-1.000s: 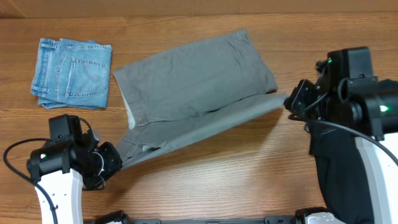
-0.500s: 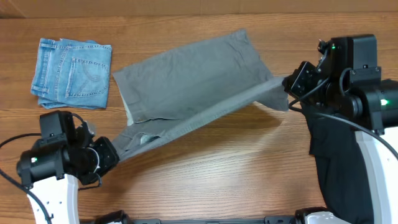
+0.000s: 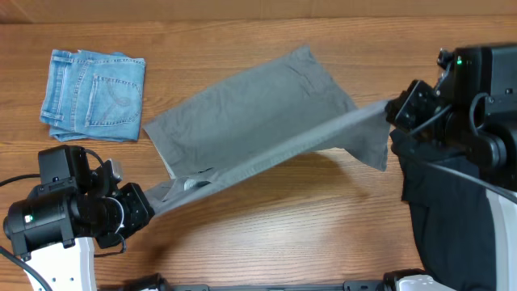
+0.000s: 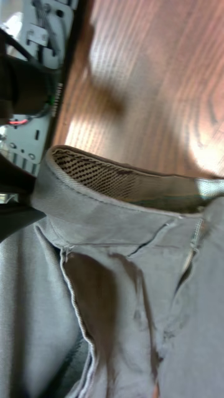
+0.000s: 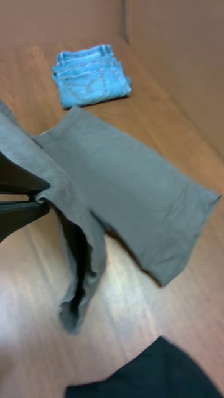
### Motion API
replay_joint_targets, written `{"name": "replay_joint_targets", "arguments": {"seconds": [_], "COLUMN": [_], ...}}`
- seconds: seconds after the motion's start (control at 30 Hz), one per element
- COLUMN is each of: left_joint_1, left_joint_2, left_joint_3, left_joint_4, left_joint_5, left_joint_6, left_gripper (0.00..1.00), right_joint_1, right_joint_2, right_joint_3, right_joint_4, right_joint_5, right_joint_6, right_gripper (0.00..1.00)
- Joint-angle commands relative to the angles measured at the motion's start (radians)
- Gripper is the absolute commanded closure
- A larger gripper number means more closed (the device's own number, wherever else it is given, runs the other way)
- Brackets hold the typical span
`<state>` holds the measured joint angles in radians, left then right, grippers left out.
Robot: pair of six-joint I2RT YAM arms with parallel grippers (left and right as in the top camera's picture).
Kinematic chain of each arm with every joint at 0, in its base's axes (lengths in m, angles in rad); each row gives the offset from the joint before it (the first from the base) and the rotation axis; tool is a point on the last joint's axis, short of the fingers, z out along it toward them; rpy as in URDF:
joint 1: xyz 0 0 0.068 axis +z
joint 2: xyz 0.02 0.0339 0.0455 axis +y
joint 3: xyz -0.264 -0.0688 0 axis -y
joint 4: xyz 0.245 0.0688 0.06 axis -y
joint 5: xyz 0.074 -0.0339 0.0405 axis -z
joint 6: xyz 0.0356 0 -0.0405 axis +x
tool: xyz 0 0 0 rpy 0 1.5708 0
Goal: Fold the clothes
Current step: 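Lift the hem with both grippers and fold it up toward the waistband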
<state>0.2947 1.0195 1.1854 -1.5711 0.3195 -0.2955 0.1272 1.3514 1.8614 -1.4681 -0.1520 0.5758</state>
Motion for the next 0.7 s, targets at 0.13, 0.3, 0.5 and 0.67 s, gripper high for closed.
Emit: {"name": "replay_joint_targets", "arguments": {"seconds": [0.13,0.3,0.5,0.67], "left_joint_1": [0.006,0.006,0.006,0.000], "left_joint_2": [-0.002,0.035,0.129,0.239], "left_joint_3": [0.019,0.014,0.013,0.013], "left_joint_4": [0.126,0.282,0.411,0.455], "left_joint_5": [-0.129,-0.206,-0.209,-0.215], "left_joint_6": [0.013,-0.019,-0.018,-0.014], "left_gripper": [0.96,0.96,0.96,0.95], "right_joint_1": [-0.011,-0.011,-0.011,-0.011], "right_joint_2": [0.167,0.311,0.433,0.493], "right_joint_3": [0.038,0.038,0.038,0.038], "right_joint_4": [0.132,0.275,0.446,0.577], "right_joint_5": [0.106,0.106,0.101,0.098], "right_joint_6": [-0.001,-0.004,-0.004,-0.003], "right_gripper": [0.96,0.96,0.96,0.96]}}
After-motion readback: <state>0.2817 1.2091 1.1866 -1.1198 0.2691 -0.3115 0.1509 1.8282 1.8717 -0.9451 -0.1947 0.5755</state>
